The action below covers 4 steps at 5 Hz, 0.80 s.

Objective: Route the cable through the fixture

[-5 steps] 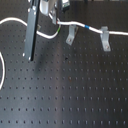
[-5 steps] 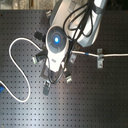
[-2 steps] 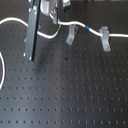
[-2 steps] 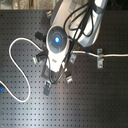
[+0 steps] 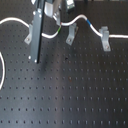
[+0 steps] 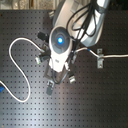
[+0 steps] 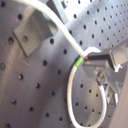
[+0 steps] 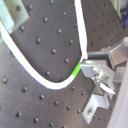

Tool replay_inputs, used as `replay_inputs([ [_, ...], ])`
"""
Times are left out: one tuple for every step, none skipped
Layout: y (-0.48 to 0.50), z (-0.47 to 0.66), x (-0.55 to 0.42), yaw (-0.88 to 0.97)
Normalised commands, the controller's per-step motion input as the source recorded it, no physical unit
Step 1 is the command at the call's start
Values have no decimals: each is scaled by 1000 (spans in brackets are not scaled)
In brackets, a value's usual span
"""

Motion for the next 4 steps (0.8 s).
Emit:
replay_inputs([
  [-236,37,255,209],
  [-239,22,186,263],
  [-178,2,157,157],
  [-111,38,-2,37],
])
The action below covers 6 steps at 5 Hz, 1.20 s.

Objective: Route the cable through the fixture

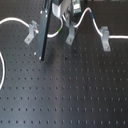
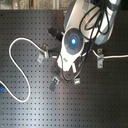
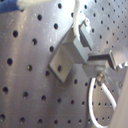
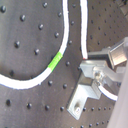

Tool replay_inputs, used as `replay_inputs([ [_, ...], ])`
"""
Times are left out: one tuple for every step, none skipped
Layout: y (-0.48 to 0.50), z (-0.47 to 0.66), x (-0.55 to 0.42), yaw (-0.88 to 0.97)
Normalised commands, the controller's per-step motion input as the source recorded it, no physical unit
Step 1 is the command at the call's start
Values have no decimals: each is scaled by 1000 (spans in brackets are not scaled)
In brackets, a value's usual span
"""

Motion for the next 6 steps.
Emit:
replay_inputs([
  [-113,123,-68,0],
  [22,78,-253,151],
  [-106,5,-215,120],
  [-39,6,-224,106],
  [-140,4,-96,0],
  [62,4,-171,146],
])
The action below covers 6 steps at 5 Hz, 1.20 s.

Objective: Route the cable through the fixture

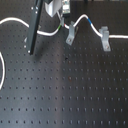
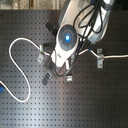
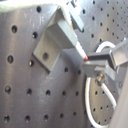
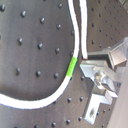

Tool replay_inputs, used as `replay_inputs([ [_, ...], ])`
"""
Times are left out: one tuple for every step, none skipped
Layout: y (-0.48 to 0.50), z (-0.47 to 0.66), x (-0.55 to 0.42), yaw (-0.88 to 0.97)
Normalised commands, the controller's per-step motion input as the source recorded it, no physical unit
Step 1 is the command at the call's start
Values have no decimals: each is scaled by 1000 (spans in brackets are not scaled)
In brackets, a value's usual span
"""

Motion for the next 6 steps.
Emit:
replay_inputs([
  [107,-5,133,0],
  [238,-8,200,0],
  [205,-47,286,0],
  [91,8,270,0],
  [-220,148,108,309],
  [-274,114,-190,451],
])
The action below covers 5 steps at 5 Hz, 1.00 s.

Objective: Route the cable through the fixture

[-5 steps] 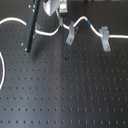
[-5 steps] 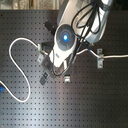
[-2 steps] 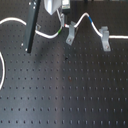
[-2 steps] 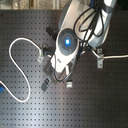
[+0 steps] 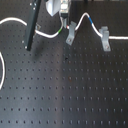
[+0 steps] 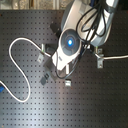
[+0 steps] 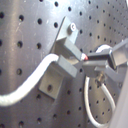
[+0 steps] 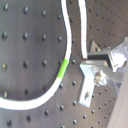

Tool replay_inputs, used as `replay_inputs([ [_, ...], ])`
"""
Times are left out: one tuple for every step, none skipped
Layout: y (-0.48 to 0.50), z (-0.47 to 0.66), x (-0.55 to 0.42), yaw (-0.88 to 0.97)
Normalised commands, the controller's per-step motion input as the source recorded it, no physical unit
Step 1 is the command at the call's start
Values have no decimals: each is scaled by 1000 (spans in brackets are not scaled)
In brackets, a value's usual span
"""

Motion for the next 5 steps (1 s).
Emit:
replay_inputs([
  [-85,1,-94,360],
  [148,4,-245,463],
  [214,4,-299,477],
  [-79,-41,-167,134],
  [-15,-34,-36,0],
])
